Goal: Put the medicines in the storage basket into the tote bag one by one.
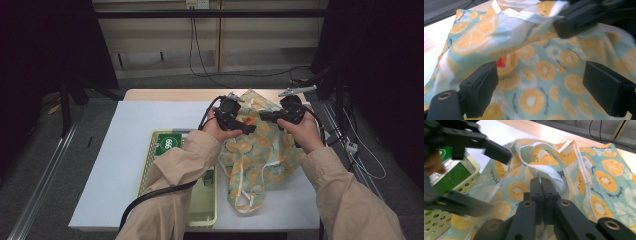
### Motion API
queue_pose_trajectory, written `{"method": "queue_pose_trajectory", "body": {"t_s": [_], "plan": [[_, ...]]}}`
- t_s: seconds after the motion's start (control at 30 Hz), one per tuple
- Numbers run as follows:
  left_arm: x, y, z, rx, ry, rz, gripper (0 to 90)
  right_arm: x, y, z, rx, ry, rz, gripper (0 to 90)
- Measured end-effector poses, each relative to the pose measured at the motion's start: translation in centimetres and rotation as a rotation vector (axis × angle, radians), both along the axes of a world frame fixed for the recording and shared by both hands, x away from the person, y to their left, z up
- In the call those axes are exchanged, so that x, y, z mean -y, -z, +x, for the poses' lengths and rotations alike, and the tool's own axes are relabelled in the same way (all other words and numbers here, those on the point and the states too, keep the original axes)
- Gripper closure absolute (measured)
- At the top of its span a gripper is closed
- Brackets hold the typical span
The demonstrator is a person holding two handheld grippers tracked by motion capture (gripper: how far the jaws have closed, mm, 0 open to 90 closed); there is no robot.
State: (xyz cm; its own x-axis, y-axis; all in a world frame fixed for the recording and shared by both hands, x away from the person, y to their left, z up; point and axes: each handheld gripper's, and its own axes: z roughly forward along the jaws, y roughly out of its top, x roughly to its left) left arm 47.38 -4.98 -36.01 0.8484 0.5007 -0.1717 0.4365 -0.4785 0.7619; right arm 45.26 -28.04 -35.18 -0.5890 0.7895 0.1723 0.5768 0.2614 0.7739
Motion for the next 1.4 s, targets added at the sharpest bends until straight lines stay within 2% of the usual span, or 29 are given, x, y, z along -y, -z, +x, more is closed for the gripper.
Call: {"method": "queue_pose_trajectory", "body": {"t_s": [0.07,0.2,0.33,0.53,0.57,0.6,0.8,0.93,0.97,1.07,1.1,1.13,1.23,1.27,1.4], "plan": [[-1.0,-0.2,-0.6,-0.009,0.005,0.001,11.7,-0.1,0.2,-0.2,-0.002,0.001,-0.004,89.6],[-2.7,-0.6,-1.7,0.008,0.022,0.007,11.3,-0.2,0.4,-0.6,-0.005,0.001,-0.009,89.6],[-4.5,-0.8,-2.5,-0.001,0.025,-0.001,11.0,-0.3,0.7,-1.0,-0.010,0.002,-0.013,89.6],[-7.0,-0.9,-3.7,0.022,0.018,0.035,10.4,-0.5,0.8,-1.4,-0.009,-0.006,-0.020,89.6],[-7.4,-0.9,-4.0,0.031,-0.008,0.047,10.4,-0.5,0.9,-1.5,-0.011,-0.005,-0.019,89.6],[-8.0,-0.9,-4.0,0.020,0.016,0.030,10.4,-0.5,0.9,-1.5,-0.009,-0.005,-0.024,89.6],[-11.0,-1.3,-4.7,0.032,-0.024,0.021,10.1,-0.5,1.2,-1.9,-0.012,-0.004,-0.023,89.6],[-13.0,-1.2,-5.2,0.038,-0.046,0.052,10.0,-0.6,1.5,-2.0,-0.014,-0.001,-0.025,89.6],[-13.5,-1.1,-5.2,0.051,-0.053,0.062,10.0,-0.6,1.5,-2.0,-0.016,-0.002,-0.028,89.6],[-15.1,-0.8,-5.3,0.051,-0.090,0.068,9.8,-0.6,1.5,-2.0,-0.014,0.001,-0.028,89.6],[-15.5,-0.7,-5.3,0.040,-0.094,0.067,9.6,-0.6,1.5,-2.0,-0.011,0.000,-0.027,89.6],[-15.9,-0.5,-5.4,0.054,-0.120,0.094,9.5,-0.6,1.4,-2.0,-0.010,0.001,-0.028,89.6],[-17.0,0.1,-5.5,0.050,-0.145,0.117,9.5,-0.7,1.4,-2.1,-0.010,0.001,-0.034,89.6],[-17.5,0.2,-5.4,0.040,-0.135,0.113,9.6,-0.7,1.4,-2.1,-0.009,-0.001,-0.035,89.6],[-18.6,0.6,-5.4,0.028,-0.168,0.122,9.1,-0.7,1.4,-2.2,-0.010,0.002,-0.036,89.6]]}}
